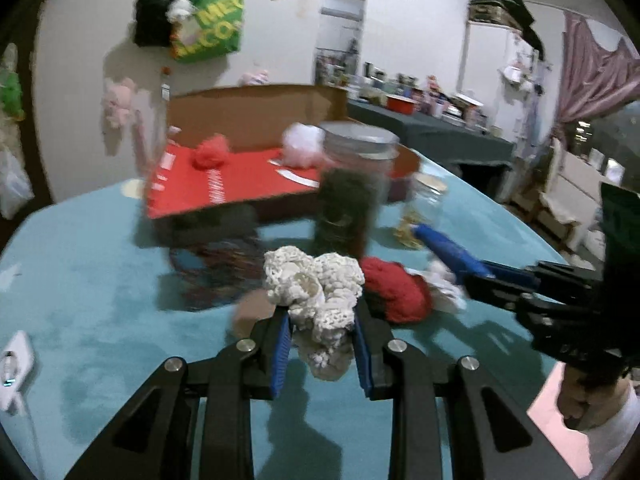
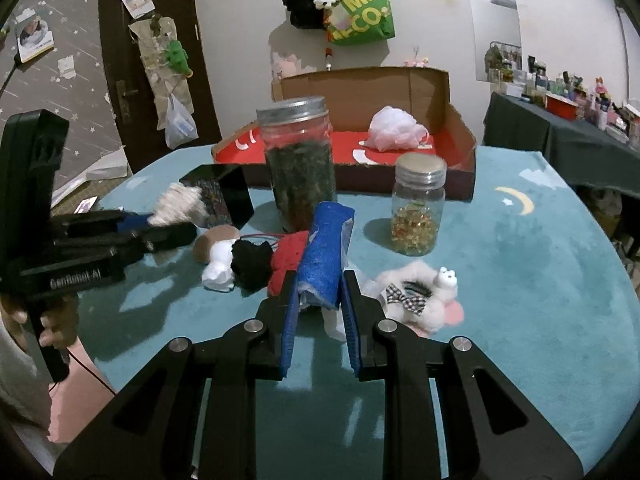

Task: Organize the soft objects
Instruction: 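Carry the blue cloth and cream scrunchie over into the red box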

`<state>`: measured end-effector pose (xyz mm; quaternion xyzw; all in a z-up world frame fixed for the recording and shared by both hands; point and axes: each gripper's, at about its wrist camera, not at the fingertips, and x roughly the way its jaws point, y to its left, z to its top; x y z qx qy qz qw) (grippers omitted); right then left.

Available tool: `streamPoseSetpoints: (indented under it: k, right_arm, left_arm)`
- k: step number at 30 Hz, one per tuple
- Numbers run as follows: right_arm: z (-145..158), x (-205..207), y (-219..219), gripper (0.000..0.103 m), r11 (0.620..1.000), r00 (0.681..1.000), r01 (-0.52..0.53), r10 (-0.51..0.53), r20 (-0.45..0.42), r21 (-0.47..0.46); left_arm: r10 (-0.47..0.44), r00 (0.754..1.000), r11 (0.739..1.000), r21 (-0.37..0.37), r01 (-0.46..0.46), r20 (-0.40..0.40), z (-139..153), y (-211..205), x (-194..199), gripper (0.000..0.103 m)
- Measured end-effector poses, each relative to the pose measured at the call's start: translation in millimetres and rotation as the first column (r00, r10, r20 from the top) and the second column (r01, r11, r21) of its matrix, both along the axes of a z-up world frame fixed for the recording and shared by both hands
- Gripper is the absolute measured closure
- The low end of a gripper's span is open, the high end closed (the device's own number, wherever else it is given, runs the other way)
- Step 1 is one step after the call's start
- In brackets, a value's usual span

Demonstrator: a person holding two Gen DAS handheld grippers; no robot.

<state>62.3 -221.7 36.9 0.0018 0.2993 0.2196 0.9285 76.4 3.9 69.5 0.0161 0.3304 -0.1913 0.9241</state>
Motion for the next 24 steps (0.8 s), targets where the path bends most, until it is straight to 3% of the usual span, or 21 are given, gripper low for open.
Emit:
streamPoseSetpoints:
  k: [4,12,24]
  right_arm:
    - [-4.5,1.5,2.8,0.083,1.000,1.000,-0.002,0.002,-0.010,0.000]
    - [-6.7,4.2,3.7,0.083,1.000,1.000,-0.003,0.003,-0.020,0.000]
    - [0.1,3.6,-21.8,0.083,0.999,0.998,0.040,-0.040,-0.046,0.004]
  left_arm:
    - [-0.053,0.998,0.998,-0.017,0.053,-0.035,-12.9,-16.1,8.4,0.074]
    - [-0.065,0.997,0.998,-0.024,0.064,-0.031,-11.8,-20.4,9.2,0.074]
    - [0.024,0.998,1.000,-0.008,-0.024,-0.055,-6.6,19.9,5.4,0.074]
